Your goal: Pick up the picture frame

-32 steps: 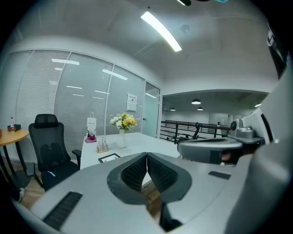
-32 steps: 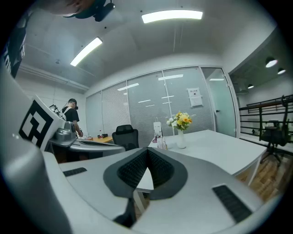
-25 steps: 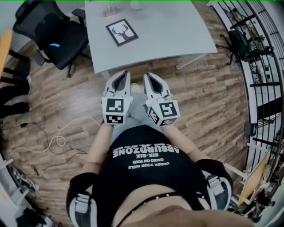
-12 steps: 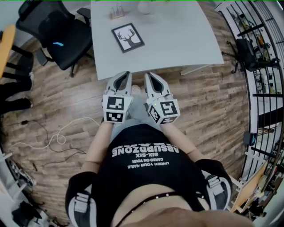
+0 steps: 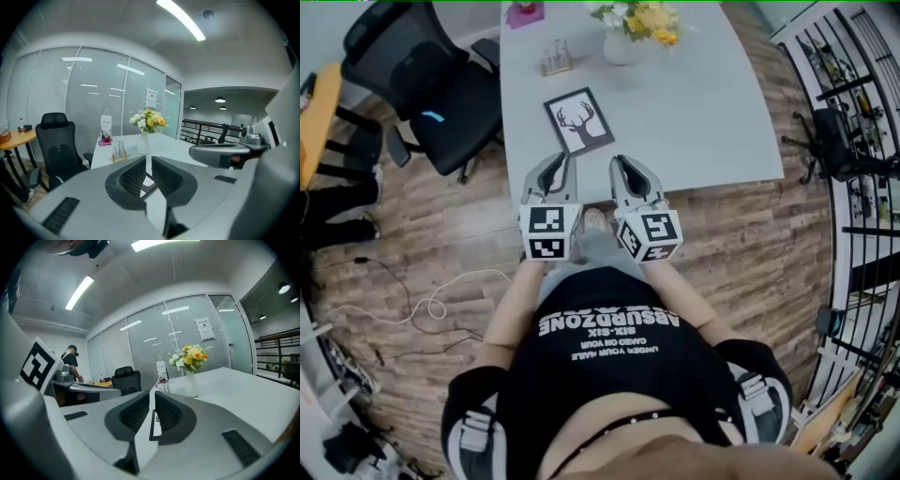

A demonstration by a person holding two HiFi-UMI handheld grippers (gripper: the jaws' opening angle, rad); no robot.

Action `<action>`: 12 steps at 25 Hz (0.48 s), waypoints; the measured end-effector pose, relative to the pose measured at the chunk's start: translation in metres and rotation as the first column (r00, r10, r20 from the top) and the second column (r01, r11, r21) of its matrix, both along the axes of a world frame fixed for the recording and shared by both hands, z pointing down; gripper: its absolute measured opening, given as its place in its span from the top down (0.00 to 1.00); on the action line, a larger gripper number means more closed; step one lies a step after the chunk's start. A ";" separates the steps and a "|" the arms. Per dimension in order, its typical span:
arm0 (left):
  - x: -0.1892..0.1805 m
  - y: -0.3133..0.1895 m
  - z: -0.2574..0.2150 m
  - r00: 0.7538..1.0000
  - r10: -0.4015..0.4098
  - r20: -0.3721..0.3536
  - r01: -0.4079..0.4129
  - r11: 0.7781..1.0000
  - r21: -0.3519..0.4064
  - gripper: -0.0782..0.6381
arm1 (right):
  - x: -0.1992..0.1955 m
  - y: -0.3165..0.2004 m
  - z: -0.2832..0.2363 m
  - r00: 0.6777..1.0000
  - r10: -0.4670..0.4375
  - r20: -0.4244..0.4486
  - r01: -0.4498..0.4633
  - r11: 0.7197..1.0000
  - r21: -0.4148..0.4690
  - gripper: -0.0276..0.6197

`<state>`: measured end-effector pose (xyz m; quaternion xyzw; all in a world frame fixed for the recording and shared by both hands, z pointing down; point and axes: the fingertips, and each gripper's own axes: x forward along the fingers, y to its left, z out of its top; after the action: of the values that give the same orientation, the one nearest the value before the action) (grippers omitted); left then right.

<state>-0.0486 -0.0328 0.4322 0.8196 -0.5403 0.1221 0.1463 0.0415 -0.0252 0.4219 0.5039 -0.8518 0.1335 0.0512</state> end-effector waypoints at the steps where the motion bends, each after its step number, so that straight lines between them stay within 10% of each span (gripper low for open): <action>1: -0.003 -0.010 -0.001 1.000 -0.023 0.003 0.023 1.000 0.005 0.85 | 0.001 -0.010 0.002 1.000 -0.001 -0.002 0.001 1.000 -0.006 0.88; 12: -0.015 -0.093 0.061 0.989 -0.138 0.045 0.144 0.978 -0.150 0.72 | 0.008 -0.109 0.062 0.994 -0.074 -0.075 0.061 0.986 -0.156 0.77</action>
<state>-0.0636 -0.1256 0.4937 0.7633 -0.5886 0.1665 0.2078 0.0499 -0.1344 0.4842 0.4743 -0.8528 0.1766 0.1288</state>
